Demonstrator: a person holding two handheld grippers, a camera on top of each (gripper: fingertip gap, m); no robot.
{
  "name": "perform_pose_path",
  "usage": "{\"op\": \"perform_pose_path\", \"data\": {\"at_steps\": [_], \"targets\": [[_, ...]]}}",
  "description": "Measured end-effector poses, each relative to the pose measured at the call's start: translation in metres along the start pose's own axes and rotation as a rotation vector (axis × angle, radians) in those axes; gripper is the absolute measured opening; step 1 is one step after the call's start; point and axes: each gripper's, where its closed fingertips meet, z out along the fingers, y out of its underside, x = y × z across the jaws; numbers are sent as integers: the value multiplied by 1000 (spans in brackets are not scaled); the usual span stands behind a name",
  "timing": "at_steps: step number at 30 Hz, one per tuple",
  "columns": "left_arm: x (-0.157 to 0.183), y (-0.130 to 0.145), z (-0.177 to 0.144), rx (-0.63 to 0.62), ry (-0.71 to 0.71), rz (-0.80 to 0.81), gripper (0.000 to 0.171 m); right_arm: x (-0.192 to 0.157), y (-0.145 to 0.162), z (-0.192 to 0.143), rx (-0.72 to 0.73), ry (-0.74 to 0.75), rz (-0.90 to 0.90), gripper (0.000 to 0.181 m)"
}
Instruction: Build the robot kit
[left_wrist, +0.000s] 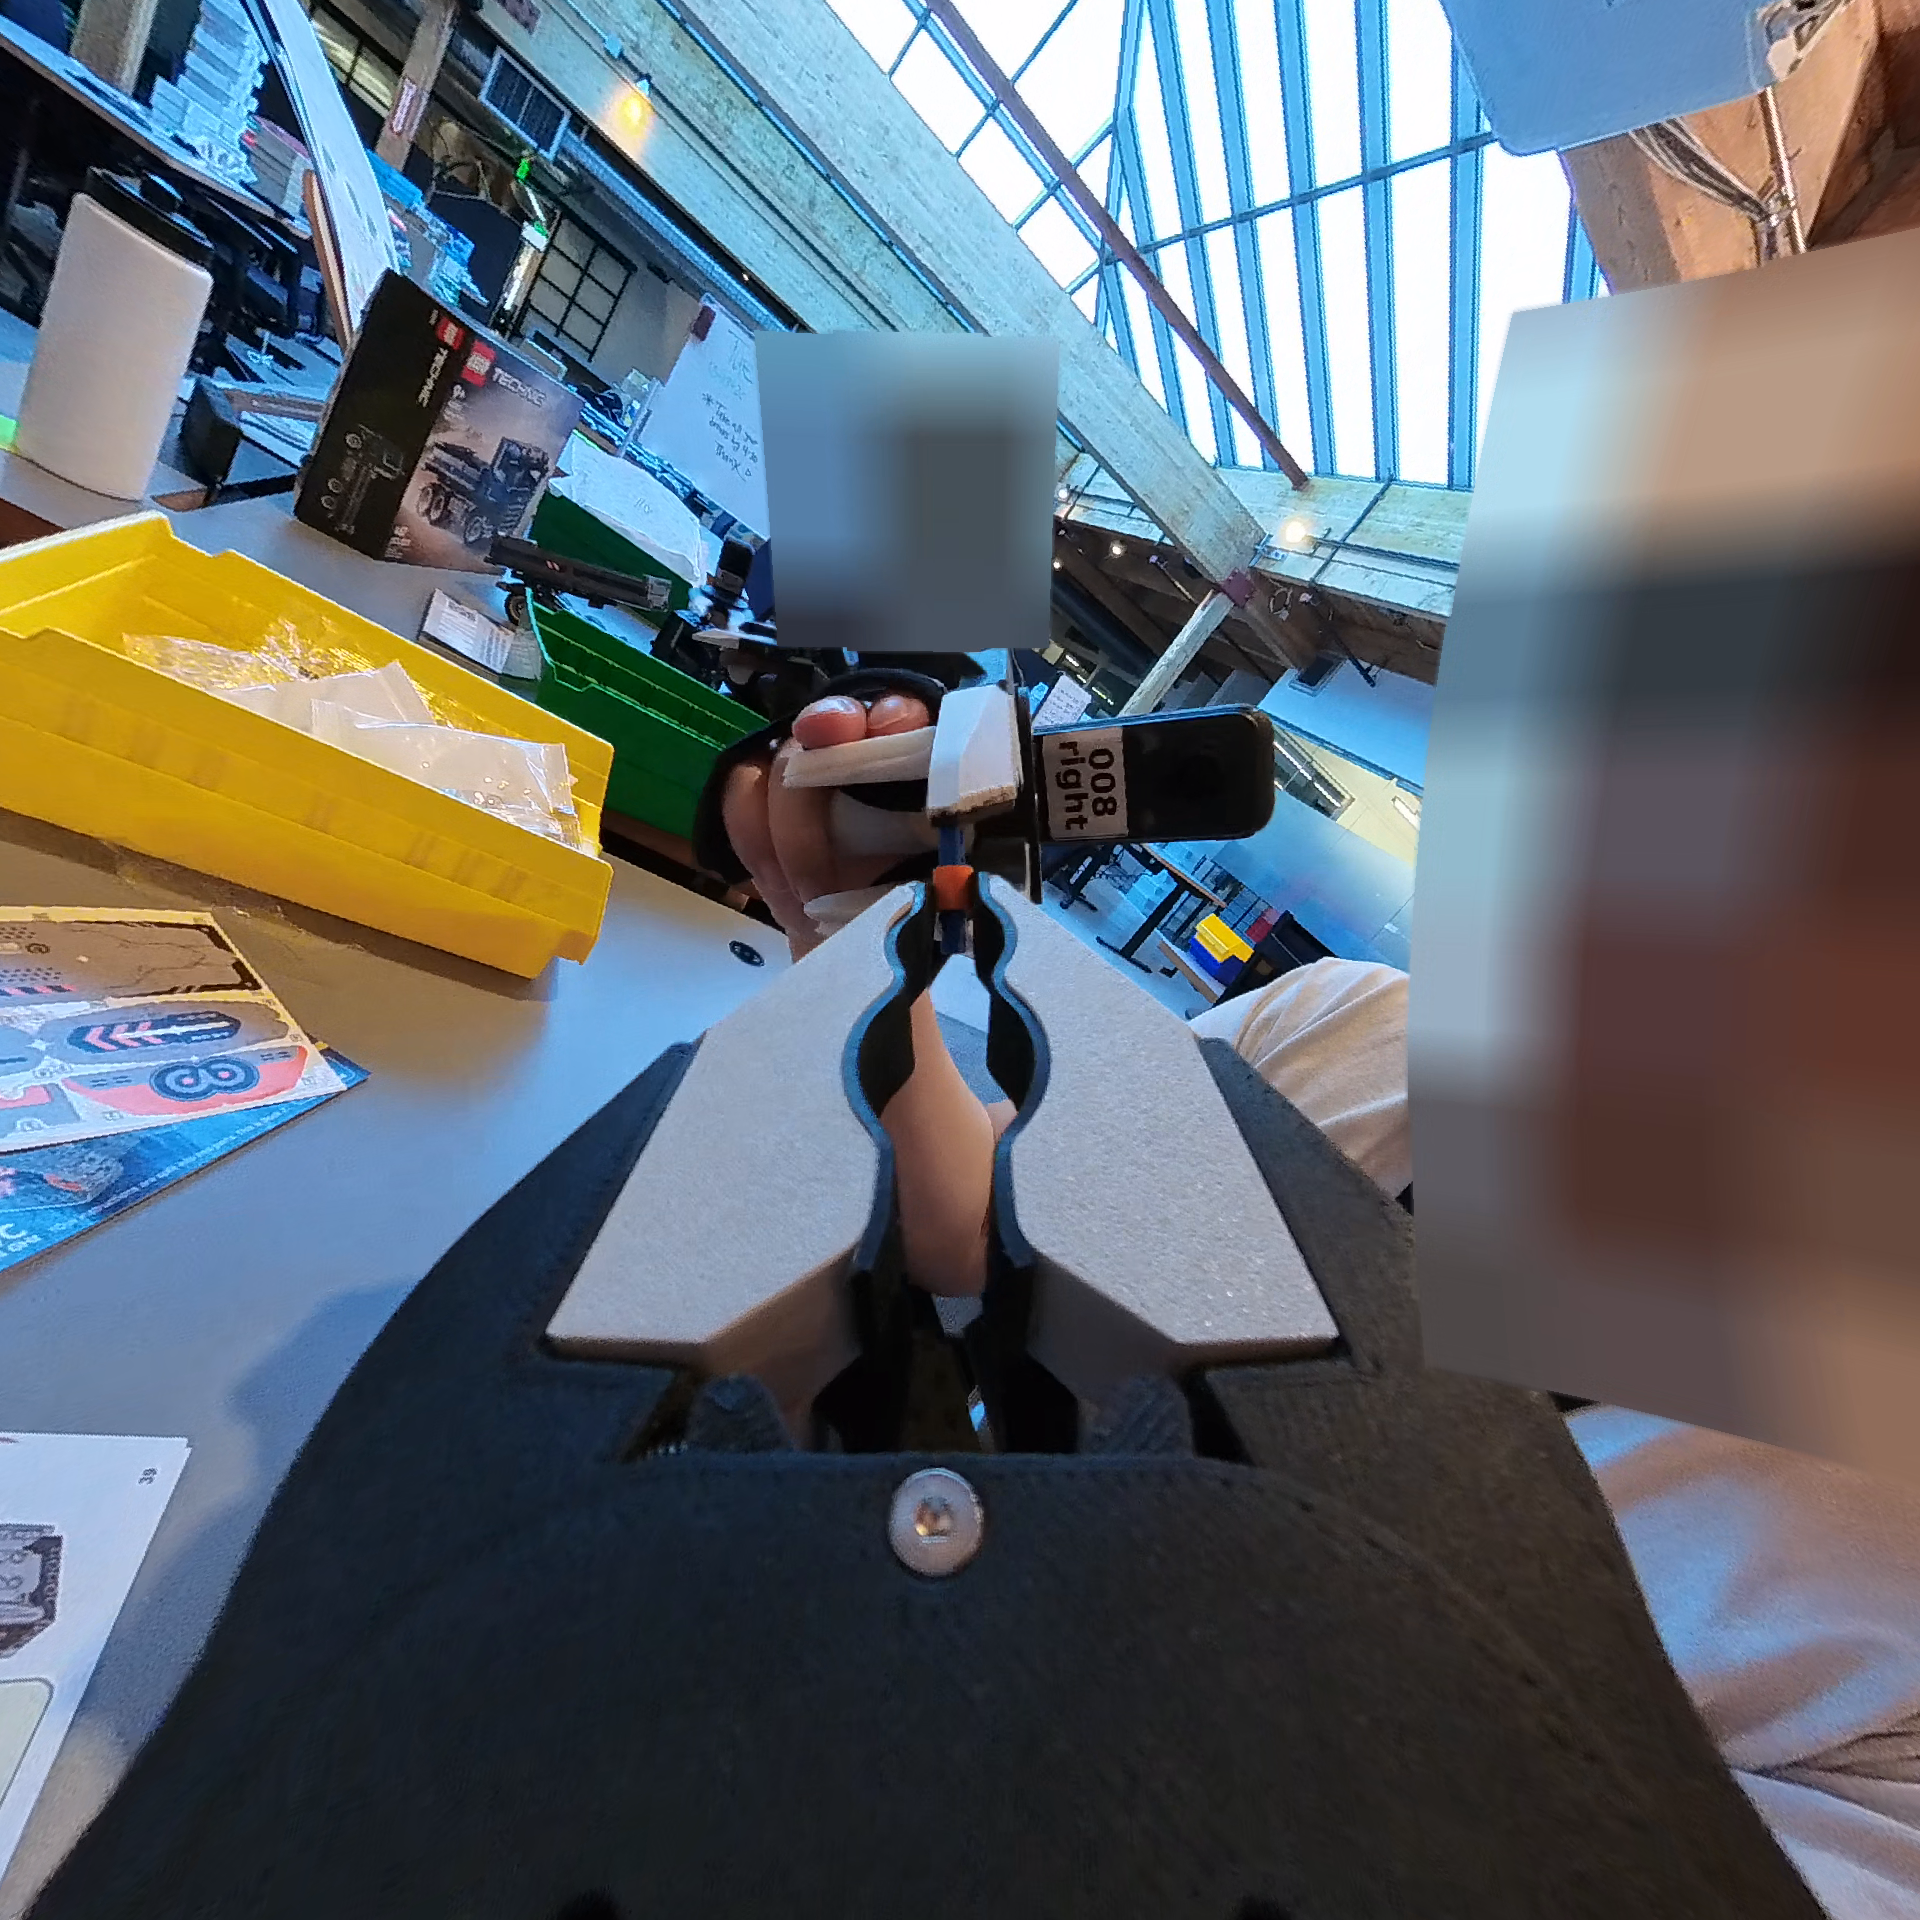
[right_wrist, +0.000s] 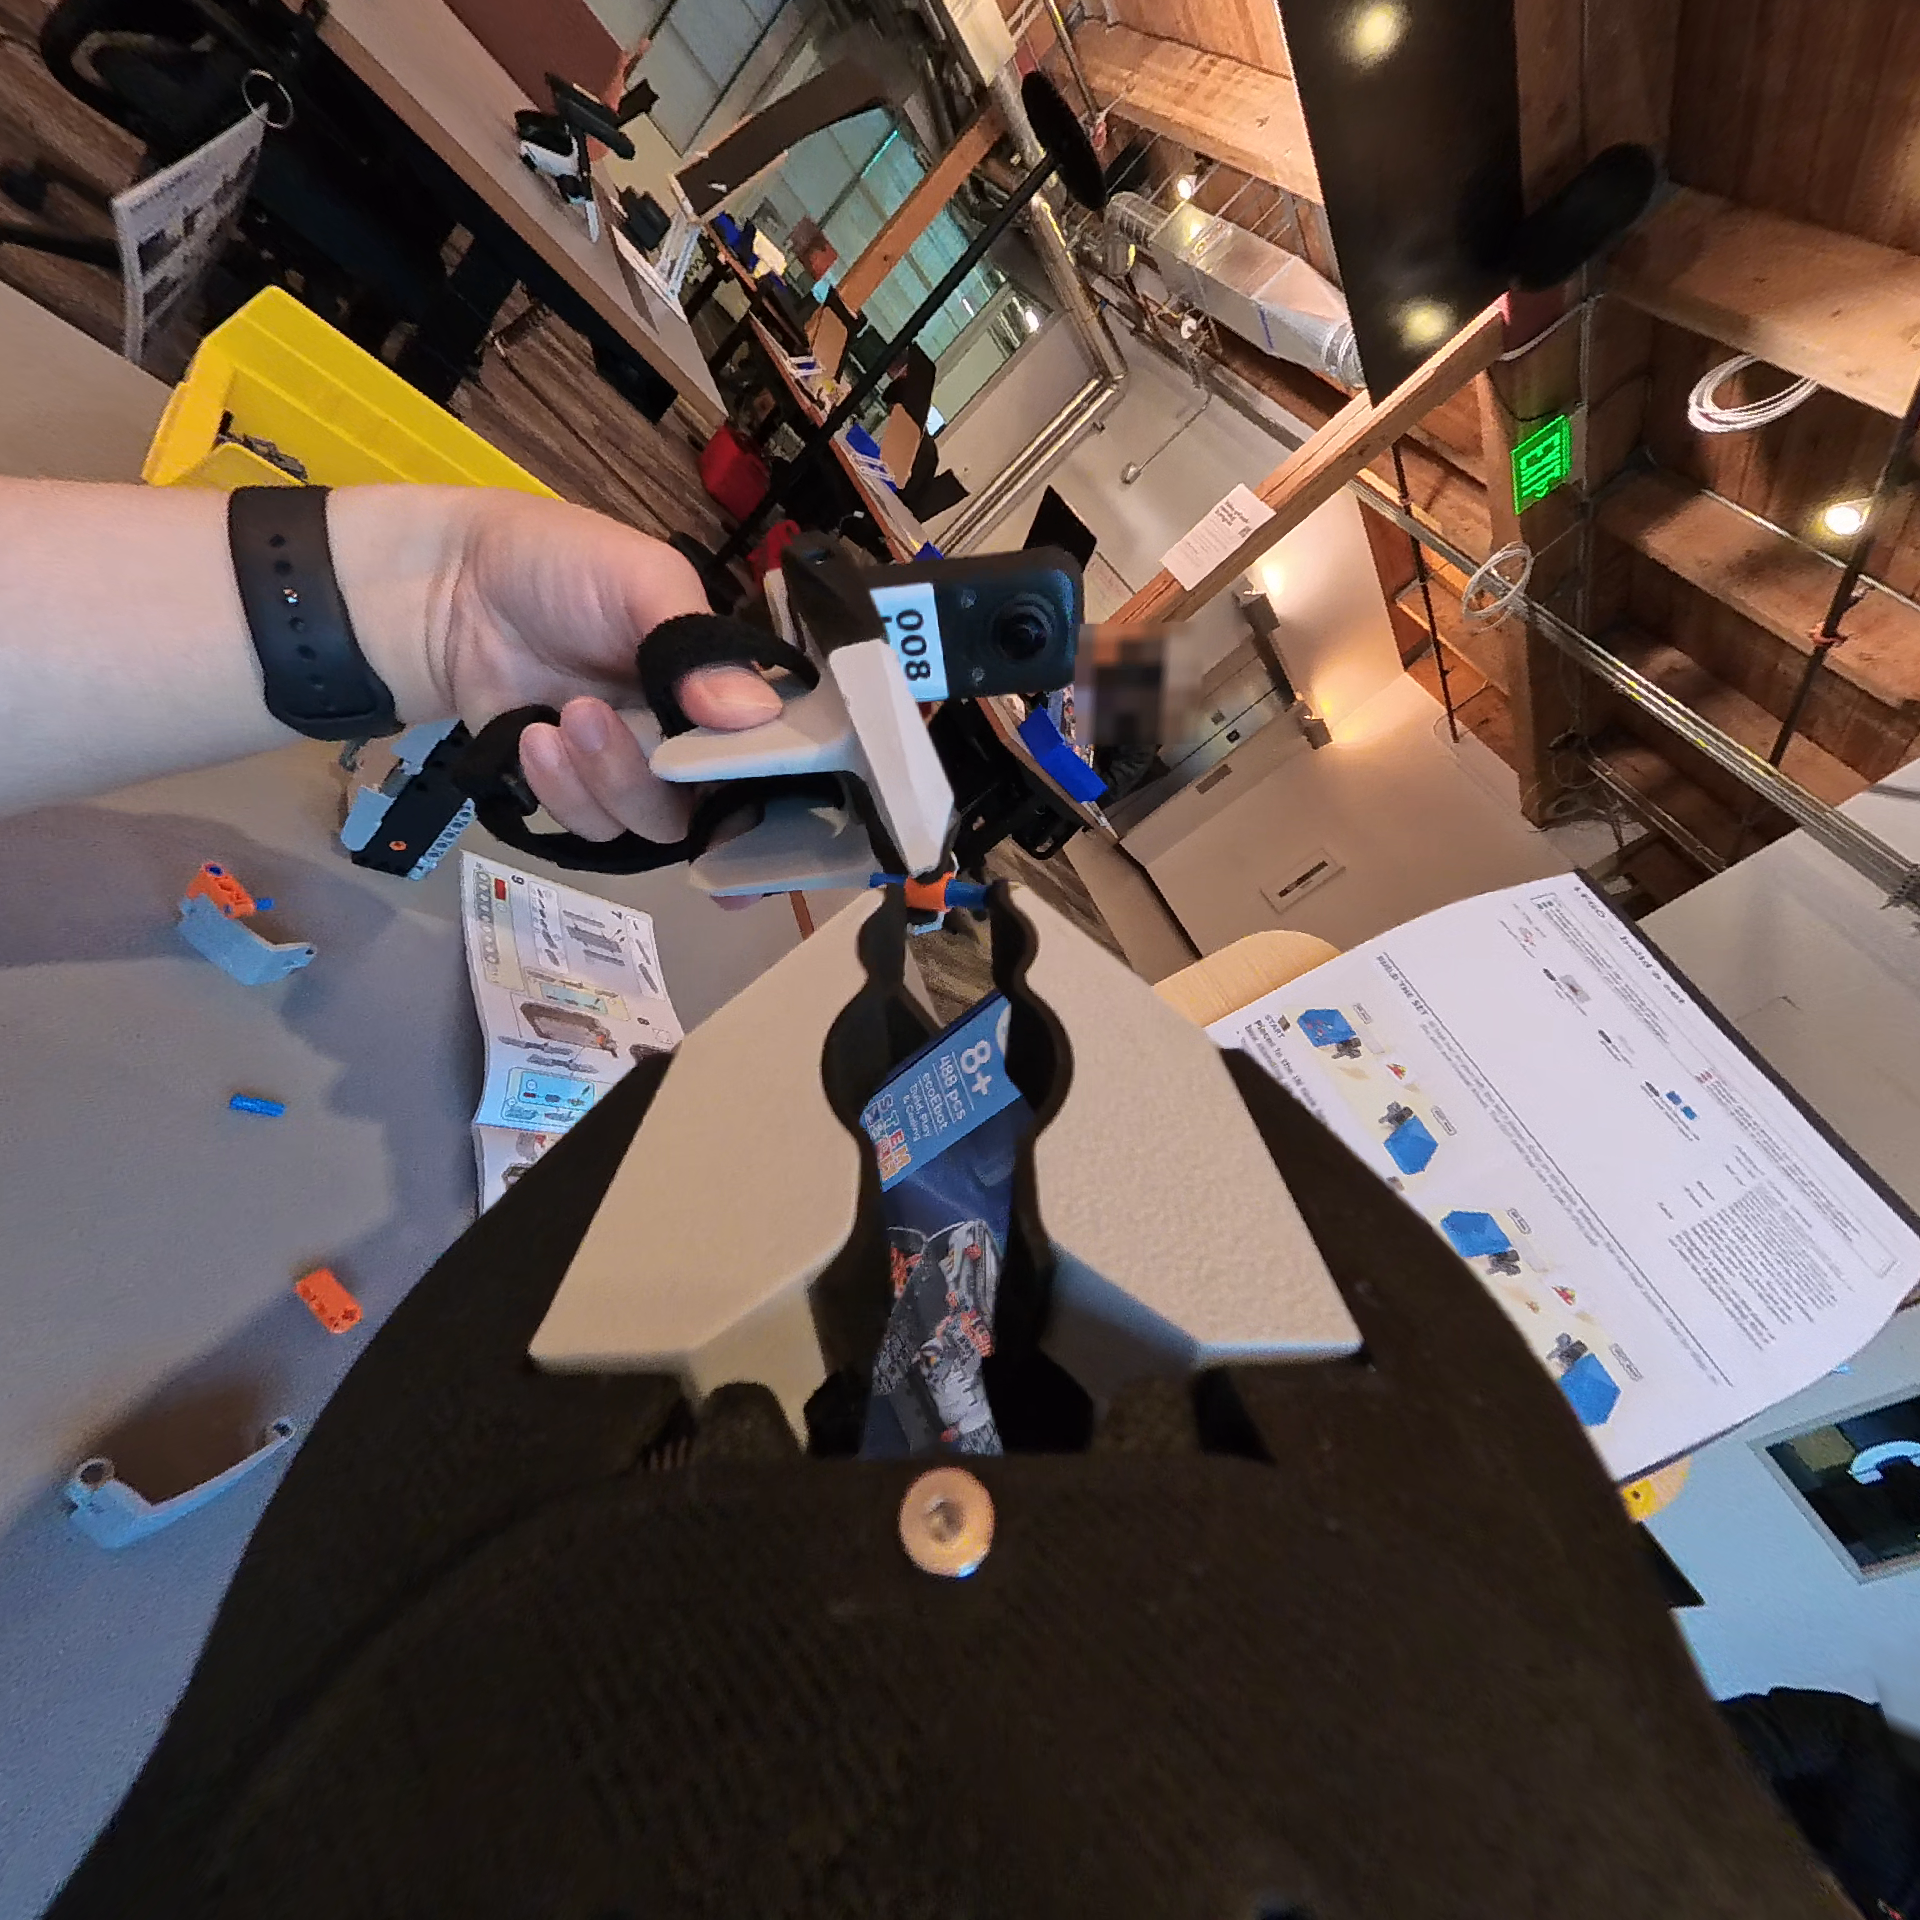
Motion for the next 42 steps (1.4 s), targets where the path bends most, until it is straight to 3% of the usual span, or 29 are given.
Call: {"op": "perform_pose_path", "data": {"at_steps": [21, 24, 26, 29, 30, 31, 35, 37, 39, 42], "targets": [[0, 2, 0, -15, -19, 10, 5, -1, 2, -2, -8, -13, -6, 13], [-3, 1, 0, -19, -42, 47, 4, -1, 5, -1, 10, -74, 152, 15], [-7, -10, -2, 15, -122, 189, 5, 10, 2, -6, 91, -79, 297, 14], [-27, -18, -12, -20, -432, 527, 5, 40, -14, -25, 404, -159, 753, 19], [-29, -14, -13, -65, -471, 587, 5, 46, -17, -32, 497, -212, 861, 19], [-27, -10, -12, -88, -475, 602, 5, 45, -18, -36, 541, -245, 859, 18], [-15, -13, -14, -10, -360, 442, 4, 32, 8, -32, 413, -60, 464, 15], [-14, -14, -18, 15, -342, 410, 4, 34, 20, -25, 342, -82, 576, 16], [-17, -11, -23, -2, -395, 456, 4, 33, 26, -19, 322, -158, 764, 18], [-13, -7, -26, -12, -454, 548, 5, 33, 29, -6, 323, -174, 887, 13]]}}
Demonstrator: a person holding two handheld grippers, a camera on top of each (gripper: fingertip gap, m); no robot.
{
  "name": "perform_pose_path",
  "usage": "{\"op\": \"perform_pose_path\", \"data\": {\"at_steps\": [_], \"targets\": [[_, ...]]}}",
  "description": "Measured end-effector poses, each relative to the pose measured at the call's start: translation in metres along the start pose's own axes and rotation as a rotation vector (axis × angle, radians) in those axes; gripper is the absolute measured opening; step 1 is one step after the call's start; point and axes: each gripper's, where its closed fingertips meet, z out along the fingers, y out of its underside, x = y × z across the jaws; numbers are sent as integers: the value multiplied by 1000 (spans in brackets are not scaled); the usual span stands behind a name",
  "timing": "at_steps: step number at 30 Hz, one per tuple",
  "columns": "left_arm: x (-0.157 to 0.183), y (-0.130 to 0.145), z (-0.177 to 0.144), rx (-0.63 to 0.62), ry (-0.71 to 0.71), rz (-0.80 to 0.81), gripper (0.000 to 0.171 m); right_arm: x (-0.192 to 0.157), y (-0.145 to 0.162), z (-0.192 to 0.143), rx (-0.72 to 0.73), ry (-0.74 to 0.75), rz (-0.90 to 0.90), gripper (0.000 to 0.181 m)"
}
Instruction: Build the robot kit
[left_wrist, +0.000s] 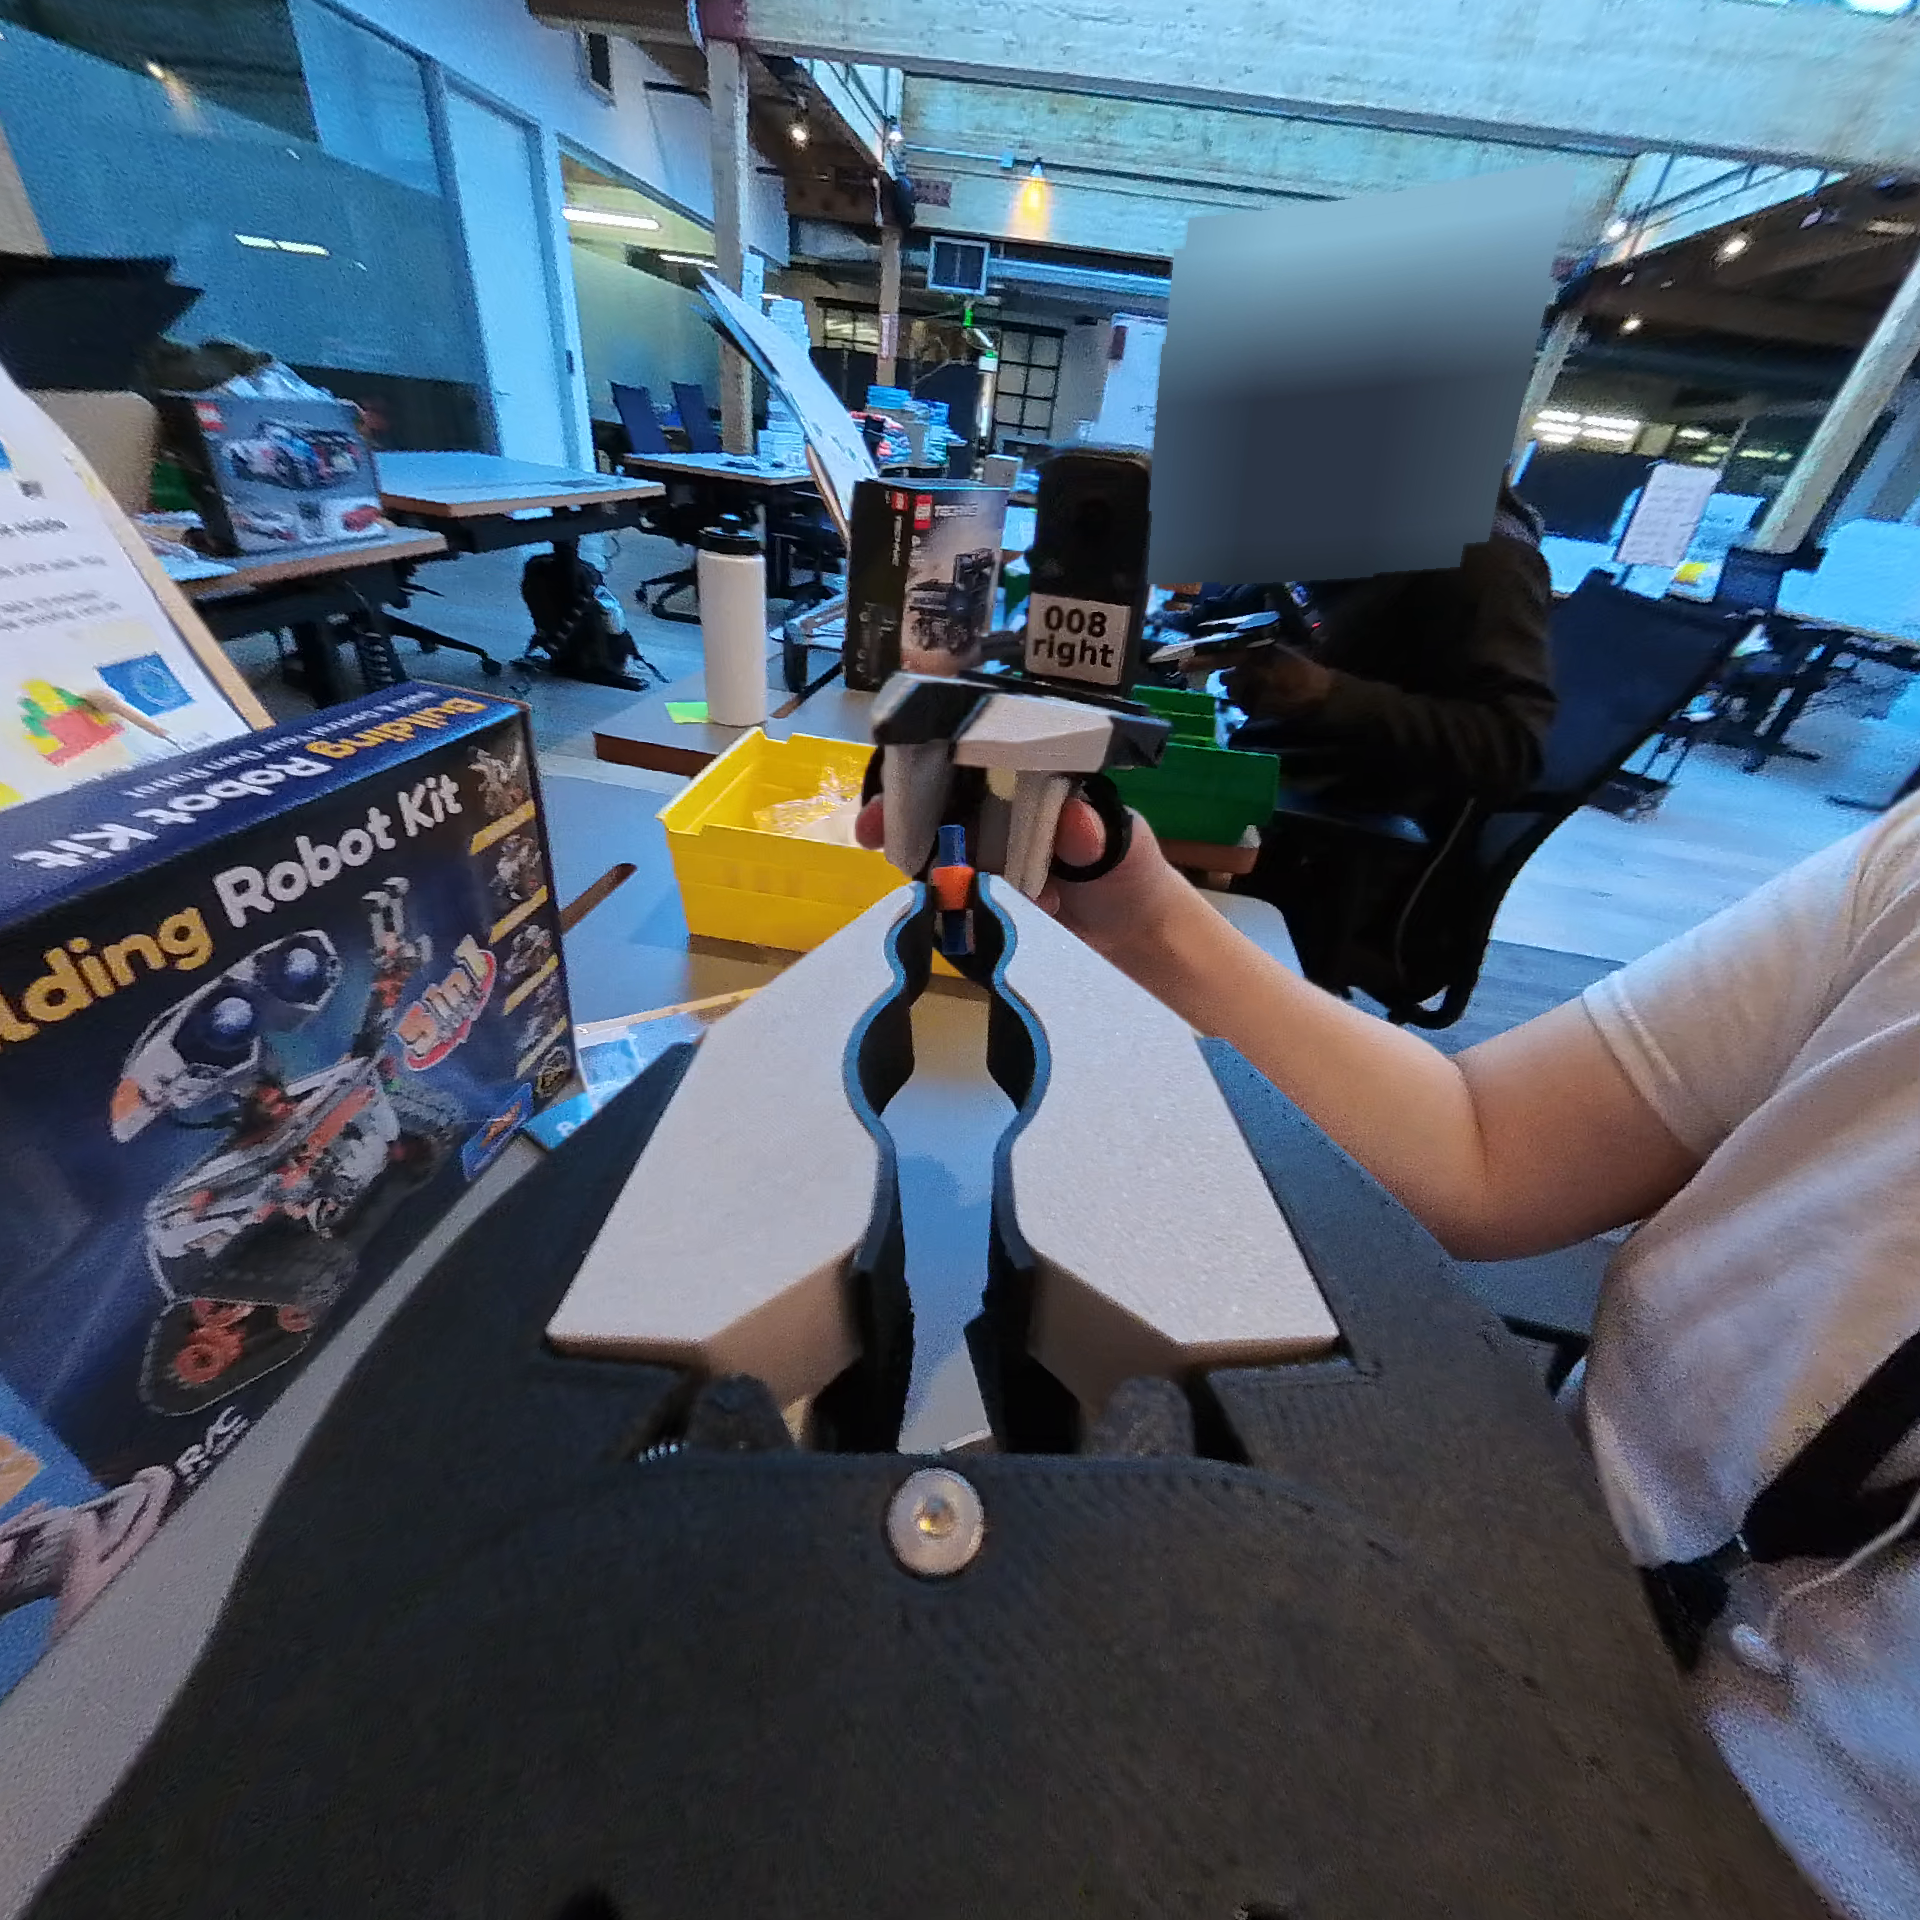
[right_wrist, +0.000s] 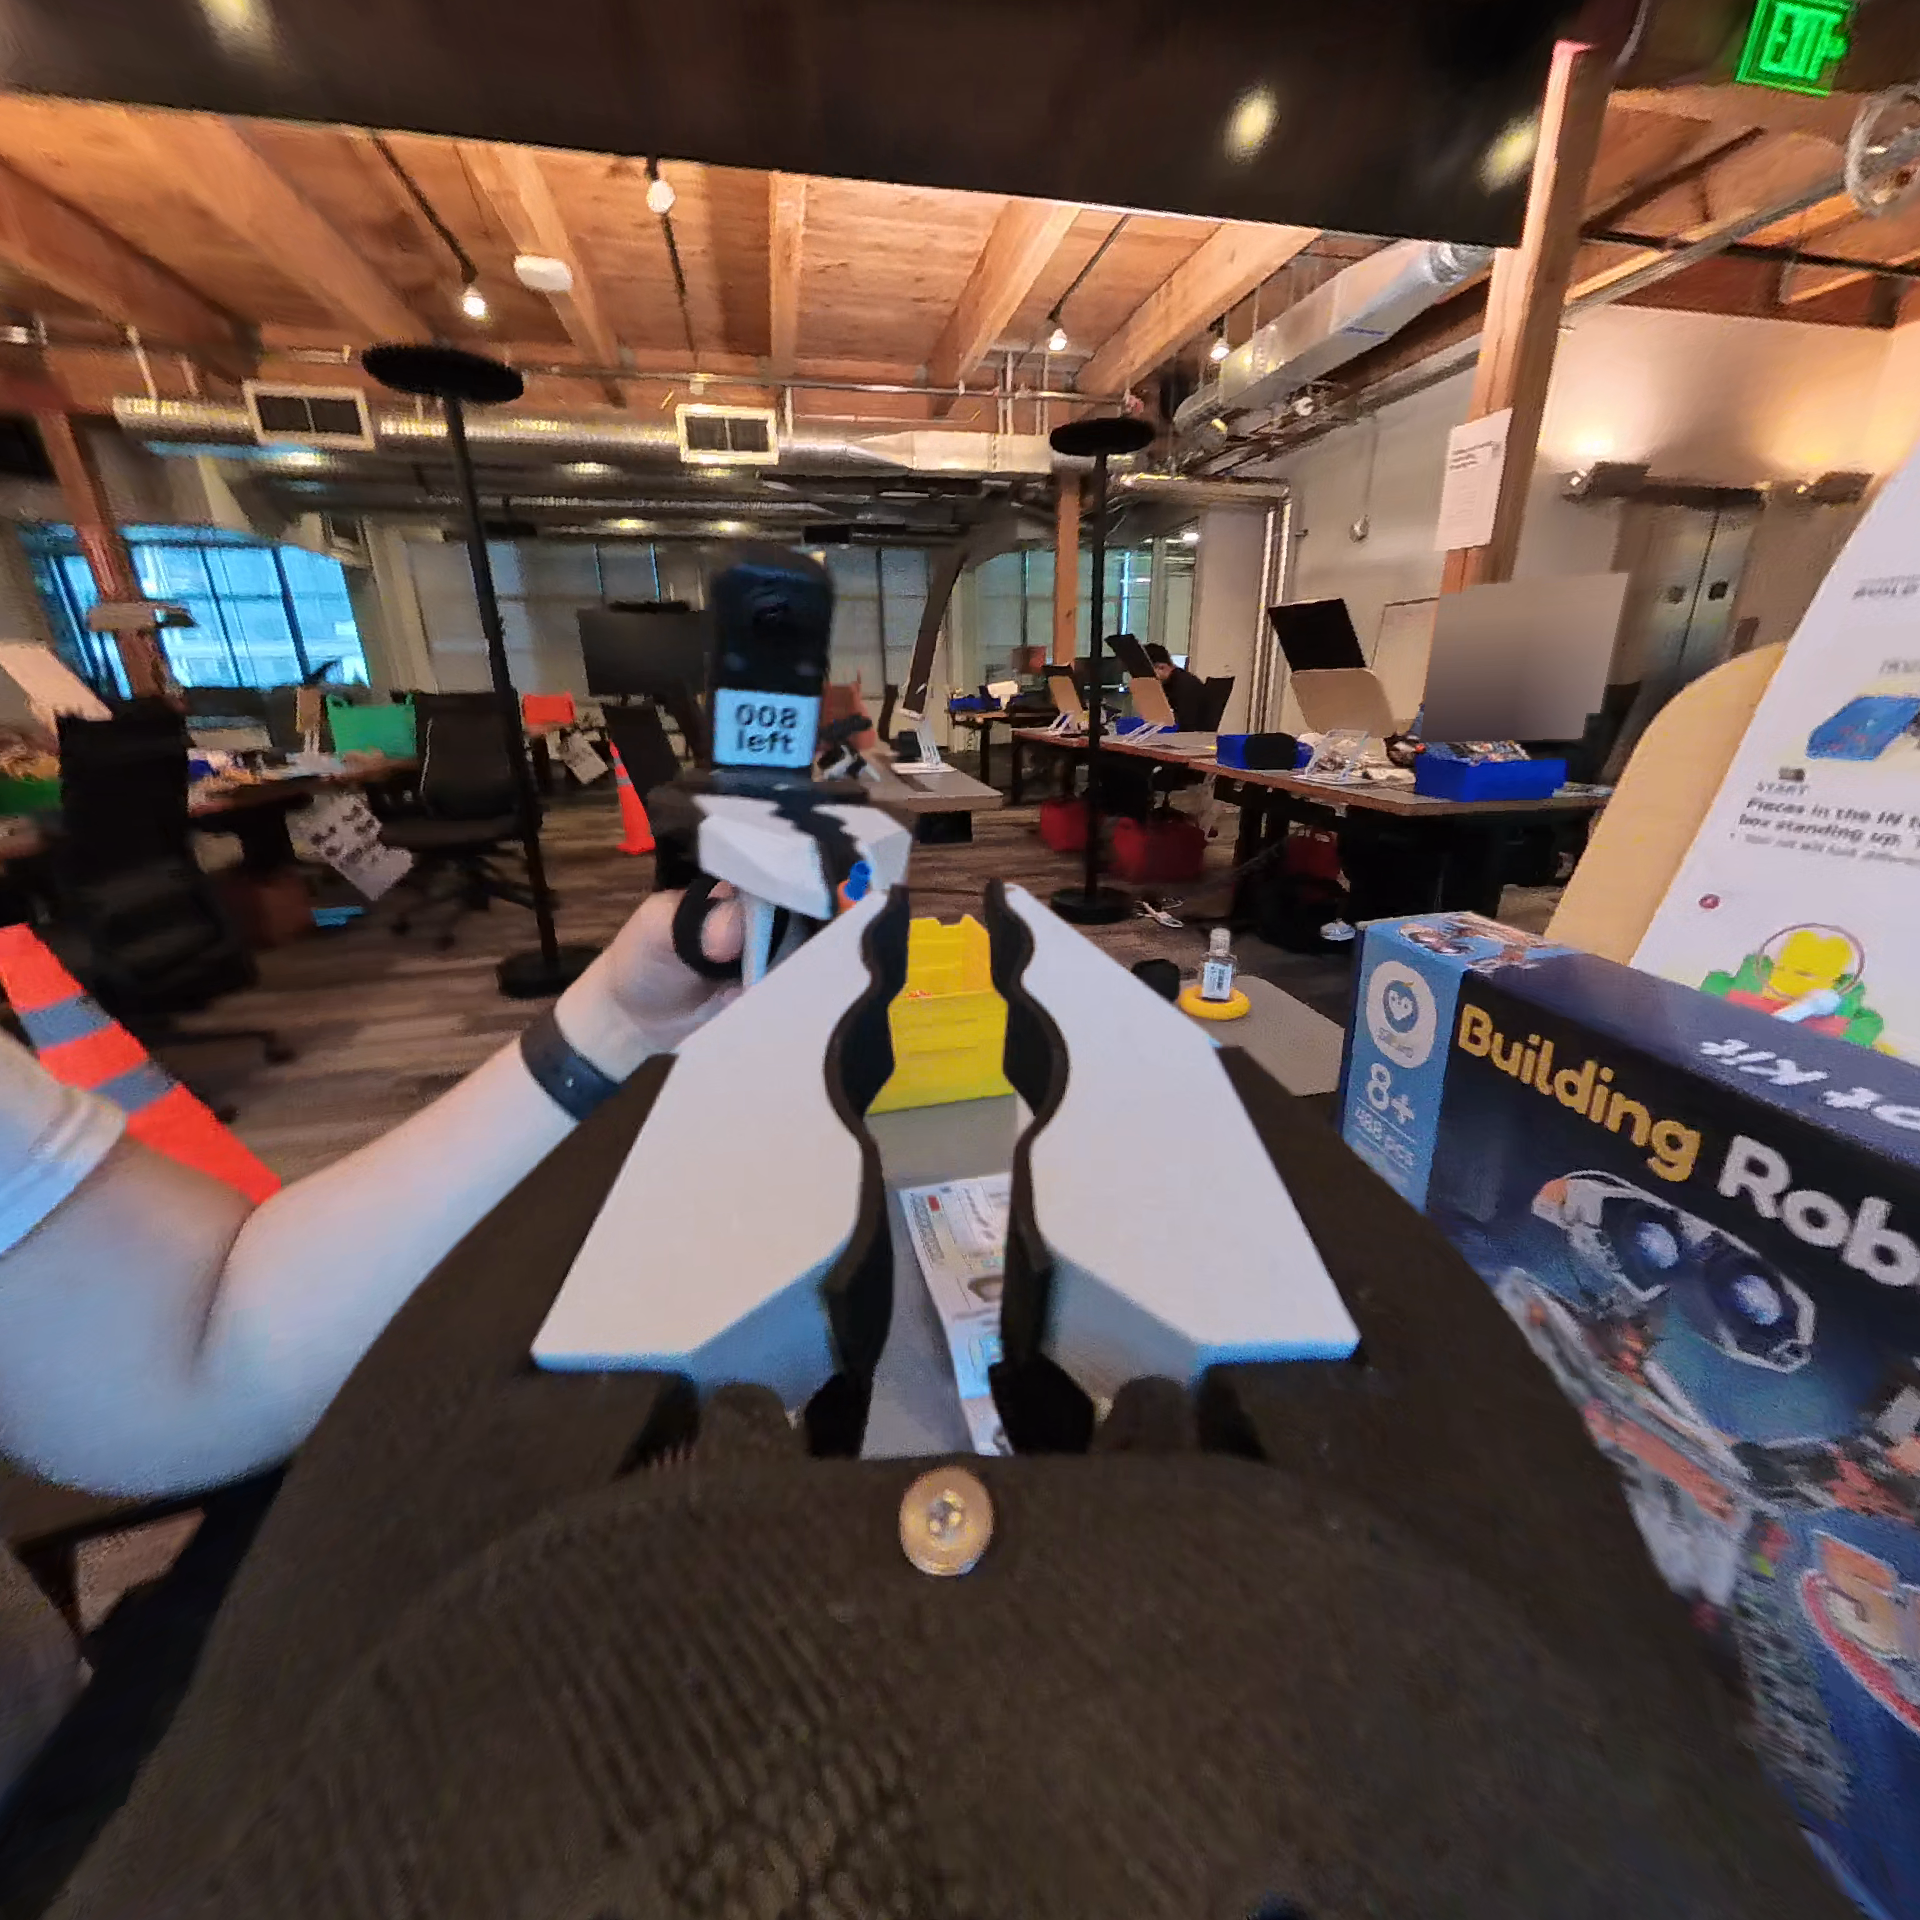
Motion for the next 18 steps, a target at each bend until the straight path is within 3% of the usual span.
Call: {"op": "perform_pose_path", "data": {"at_steps": [7, 12, 18], "targets": [[3, 9, -22, 77, -77, -8, 5, -30, 11, 38, 39, -237, 312, 12], [-3, 14, -28, 112, -58, -67, 4, -34, 37, 57, -30, -254, 377, 11], [-9, 20, -28, 89, -46, -80, 4, -29, 42, 61, -1, -245, 420, 2]]}}
